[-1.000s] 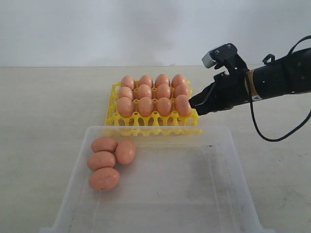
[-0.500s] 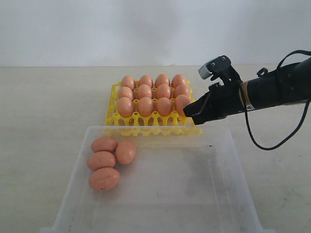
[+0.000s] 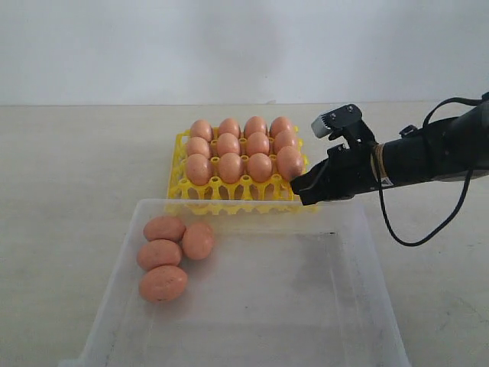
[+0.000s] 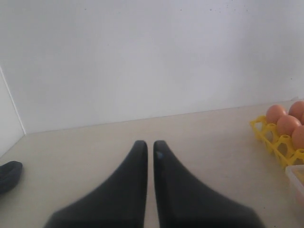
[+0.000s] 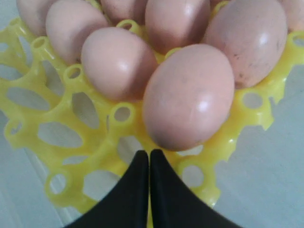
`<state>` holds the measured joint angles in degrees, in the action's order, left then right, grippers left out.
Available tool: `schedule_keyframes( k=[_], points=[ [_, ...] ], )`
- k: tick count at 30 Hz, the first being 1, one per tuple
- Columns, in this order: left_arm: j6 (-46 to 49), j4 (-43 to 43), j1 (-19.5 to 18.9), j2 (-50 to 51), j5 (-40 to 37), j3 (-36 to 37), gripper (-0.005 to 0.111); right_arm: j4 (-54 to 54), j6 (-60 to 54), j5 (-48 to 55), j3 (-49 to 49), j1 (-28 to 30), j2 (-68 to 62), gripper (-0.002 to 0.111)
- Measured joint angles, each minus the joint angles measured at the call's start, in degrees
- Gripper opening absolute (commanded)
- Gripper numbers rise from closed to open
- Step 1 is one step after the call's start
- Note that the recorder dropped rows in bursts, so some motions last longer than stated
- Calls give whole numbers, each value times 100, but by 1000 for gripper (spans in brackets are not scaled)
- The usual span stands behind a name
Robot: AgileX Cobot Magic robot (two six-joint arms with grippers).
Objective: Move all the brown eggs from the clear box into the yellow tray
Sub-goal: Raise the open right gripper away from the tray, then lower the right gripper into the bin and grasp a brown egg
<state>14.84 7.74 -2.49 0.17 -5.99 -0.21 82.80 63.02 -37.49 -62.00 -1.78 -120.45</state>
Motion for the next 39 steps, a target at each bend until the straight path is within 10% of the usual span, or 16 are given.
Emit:
schedule_keyframes(
  k=[23, 31, 39],
  points=[
    [0, 0, 0, 0, 0, 0, 4, 495, 323, -1150, 0, -188, 1813, 0],
    [0, 0, 0, 0, 0, 0, 4, 1661, 1515, -881, 124, -2386, 2648, 0],
    [0, 0, 0, 0, 0, 0, 4, 1733, 3271, 2143, 136, -4332, 2388, 0]
  ],
)
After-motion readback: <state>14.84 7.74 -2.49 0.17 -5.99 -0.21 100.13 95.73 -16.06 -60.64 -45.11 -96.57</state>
